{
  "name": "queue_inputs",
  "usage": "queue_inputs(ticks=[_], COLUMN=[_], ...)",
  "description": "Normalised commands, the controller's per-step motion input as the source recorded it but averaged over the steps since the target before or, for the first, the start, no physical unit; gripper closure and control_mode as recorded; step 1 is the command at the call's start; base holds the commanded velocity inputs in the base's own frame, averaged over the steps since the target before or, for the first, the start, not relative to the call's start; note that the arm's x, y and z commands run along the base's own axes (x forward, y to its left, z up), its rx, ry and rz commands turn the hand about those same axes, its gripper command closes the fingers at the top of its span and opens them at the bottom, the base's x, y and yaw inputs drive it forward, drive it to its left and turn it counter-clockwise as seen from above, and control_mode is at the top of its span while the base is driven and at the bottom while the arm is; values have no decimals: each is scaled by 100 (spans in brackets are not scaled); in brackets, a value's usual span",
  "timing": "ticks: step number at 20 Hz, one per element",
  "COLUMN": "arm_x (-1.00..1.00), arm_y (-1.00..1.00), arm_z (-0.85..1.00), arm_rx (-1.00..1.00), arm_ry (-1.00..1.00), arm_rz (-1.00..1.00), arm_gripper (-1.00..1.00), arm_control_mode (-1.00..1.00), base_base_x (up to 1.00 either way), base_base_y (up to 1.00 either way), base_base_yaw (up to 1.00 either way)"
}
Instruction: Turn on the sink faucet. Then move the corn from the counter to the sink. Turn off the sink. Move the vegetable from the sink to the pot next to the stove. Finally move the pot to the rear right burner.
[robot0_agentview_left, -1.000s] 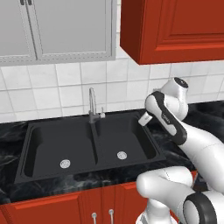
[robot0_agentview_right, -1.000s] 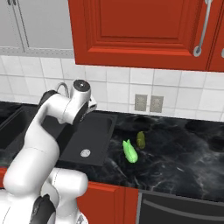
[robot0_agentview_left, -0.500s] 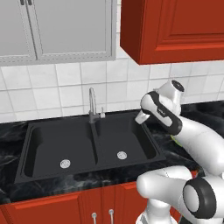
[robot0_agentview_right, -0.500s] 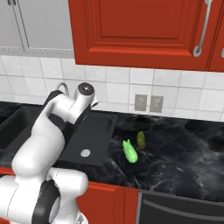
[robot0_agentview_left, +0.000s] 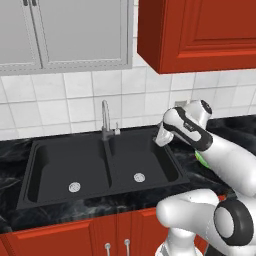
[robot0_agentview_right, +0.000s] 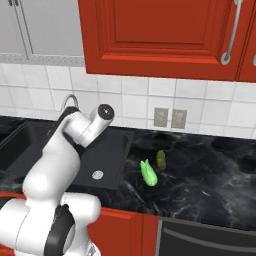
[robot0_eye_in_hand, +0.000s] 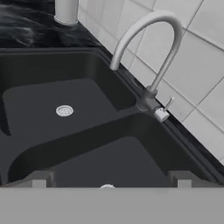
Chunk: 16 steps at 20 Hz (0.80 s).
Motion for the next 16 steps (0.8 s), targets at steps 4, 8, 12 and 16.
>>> queue_inputs(ticks=[4,8,12,16], arm_x=[40,39,35,32], arm_y=[31,14,3,6], arm_z=[-7,-15,-9,-15], arm_rx=[3,0,6,8], arm_ry=[-2,2,0,-5], arm_rz=[6,10,10,11], arm_gripper=[-100,-100,-100,-100], arm_control_mode=[-100,-100,-100,-100], base_base_x=[0,0,0,0], base_base_y=[0,0,0,0], base_base_yaw=[0,0,0,0])
